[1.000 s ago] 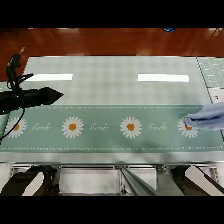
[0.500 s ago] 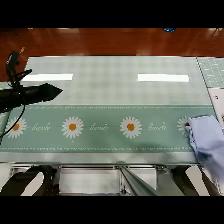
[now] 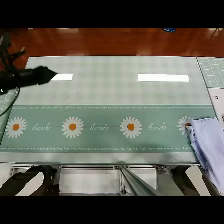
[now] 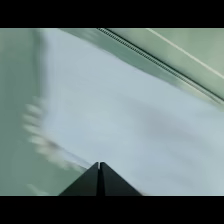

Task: Fold the shirts.

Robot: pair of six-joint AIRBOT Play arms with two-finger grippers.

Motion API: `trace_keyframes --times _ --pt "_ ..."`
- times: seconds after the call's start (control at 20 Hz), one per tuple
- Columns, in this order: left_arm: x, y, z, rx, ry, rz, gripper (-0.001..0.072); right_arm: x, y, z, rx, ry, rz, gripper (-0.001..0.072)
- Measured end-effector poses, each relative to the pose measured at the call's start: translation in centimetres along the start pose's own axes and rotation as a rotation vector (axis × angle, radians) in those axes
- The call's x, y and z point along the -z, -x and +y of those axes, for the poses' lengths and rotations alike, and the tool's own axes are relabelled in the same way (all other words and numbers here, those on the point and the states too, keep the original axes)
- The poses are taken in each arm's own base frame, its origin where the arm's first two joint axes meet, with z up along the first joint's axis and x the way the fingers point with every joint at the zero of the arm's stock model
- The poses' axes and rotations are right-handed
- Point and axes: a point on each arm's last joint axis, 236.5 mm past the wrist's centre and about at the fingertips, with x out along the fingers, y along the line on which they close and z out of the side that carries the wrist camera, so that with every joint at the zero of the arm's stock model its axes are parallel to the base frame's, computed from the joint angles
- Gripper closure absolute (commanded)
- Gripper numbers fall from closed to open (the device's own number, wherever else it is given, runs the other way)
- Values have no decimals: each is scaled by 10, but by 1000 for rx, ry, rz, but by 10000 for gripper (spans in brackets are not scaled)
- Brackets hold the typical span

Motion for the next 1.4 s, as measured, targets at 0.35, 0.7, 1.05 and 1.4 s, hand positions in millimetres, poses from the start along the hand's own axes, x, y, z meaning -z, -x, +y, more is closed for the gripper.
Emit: trace_keyframes --times 0.35,0.7,1.05,1.4 --pt "-25 -23 -103 148 -168 63 694 70 10 290 -644 629 -106 690" --pt "73 -61 -22 -131 -121 364 693 146 -119 238 -86 911 176 690" --pt "88 -61 7 -206 -70 405 693 147 -135 211 68 931 225 690" --pt "89 -60 11 -217 -66 409 693 146 -136 207 91 932 228 690"
